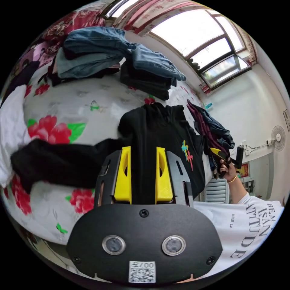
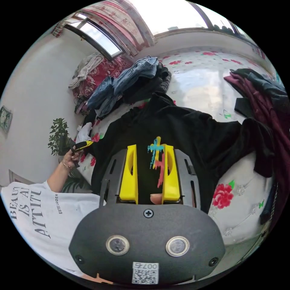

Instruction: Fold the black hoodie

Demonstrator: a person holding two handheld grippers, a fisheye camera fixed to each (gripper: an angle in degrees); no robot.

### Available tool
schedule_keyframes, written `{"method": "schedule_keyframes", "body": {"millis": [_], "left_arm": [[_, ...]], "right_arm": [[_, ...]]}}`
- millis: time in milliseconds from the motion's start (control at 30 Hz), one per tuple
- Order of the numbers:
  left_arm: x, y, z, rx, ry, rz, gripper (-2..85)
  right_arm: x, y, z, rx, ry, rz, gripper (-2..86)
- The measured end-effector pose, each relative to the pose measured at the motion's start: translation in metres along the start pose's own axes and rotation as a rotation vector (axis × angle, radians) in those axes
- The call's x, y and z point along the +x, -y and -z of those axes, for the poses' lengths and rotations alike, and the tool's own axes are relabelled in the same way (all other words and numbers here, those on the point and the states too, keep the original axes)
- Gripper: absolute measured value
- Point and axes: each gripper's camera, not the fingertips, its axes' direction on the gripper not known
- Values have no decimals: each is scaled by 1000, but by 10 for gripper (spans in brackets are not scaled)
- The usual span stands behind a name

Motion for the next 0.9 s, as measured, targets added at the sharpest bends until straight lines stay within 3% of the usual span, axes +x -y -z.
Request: {"method": "schedule_keyframes", "body": {"millis": [233, 367, 500, 567, 633, 700, 800, 900], "left_arm": [[7, 126, -75, -91, 40, -110, 127], [23, 169, -135, -251, 60, -157, 128], [49, 184, -172, -341, 126, -203, 51], [64, 177, -159, -267, 148, -279, 35], [82, 152, -124, -116, 133, -392, 31], [100, 96, -87, -45, 85, -525, 32], [95, 22, -84, -179, 12, -476, 53], [76, -24, -78, -264, -21, -273, 64]], "right_arm": [[-21, 136, -65, -37, -78, 60, 109], [-14, 200, -124, -109, -102, 37, 109], [-2, 227, -191, -258, -118, 10, 87], [-11, 219, -191, -260, -152, 69, 69], [-32, 192, -160, -166, -103, 237, 58], [-53, 130, -122, -192, -42, 447, 53], [-46, 44, -115, -427, 0, 431, 60], [-34, -11, -105, -481, -20, 288, 76]]}}
